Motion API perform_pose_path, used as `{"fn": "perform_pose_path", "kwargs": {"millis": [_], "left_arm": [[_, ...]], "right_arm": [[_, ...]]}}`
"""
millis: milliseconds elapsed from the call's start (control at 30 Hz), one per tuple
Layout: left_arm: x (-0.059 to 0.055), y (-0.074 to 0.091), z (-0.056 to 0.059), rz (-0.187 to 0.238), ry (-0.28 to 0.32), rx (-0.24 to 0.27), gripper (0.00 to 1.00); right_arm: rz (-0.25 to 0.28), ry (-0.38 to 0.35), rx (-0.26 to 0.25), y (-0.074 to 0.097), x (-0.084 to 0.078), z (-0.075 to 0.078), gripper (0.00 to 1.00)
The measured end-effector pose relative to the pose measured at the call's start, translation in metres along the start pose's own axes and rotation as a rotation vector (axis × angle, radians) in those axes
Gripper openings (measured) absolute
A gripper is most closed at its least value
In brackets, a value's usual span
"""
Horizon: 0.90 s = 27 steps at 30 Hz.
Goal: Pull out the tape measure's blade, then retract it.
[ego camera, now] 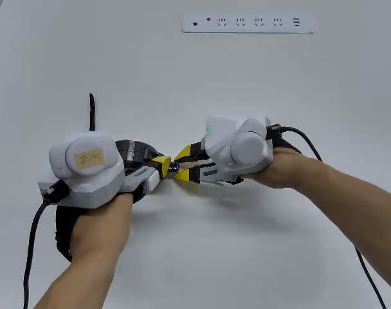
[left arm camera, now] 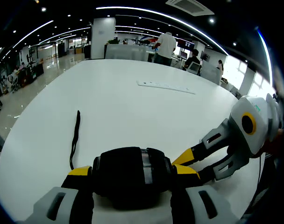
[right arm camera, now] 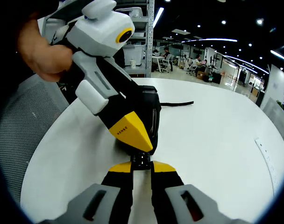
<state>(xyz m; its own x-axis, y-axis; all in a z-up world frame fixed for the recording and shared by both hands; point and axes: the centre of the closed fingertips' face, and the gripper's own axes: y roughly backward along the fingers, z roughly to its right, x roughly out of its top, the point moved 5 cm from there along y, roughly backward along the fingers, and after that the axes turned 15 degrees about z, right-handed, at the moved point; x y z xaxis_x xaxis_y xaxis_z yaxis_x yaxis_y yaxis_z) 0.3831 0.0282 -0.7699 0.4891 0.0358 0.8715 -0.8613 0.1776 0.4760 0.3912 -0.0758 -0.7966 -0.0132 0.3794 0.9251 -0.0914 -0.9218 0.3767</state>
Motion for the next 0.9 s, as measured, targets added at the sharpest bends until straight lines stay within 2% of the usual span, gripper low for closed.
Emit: {"fn": "perform_pose_path", "kwargs": {"millis": [900], "left_arm": [[-0.0012,0.0002,-0.0004,0.002,0.008,0.0,0.66]], "right_arm": [[0.0,0.033,-0.013,-0.0087,0.0023,-0.0016,0.14]]}}
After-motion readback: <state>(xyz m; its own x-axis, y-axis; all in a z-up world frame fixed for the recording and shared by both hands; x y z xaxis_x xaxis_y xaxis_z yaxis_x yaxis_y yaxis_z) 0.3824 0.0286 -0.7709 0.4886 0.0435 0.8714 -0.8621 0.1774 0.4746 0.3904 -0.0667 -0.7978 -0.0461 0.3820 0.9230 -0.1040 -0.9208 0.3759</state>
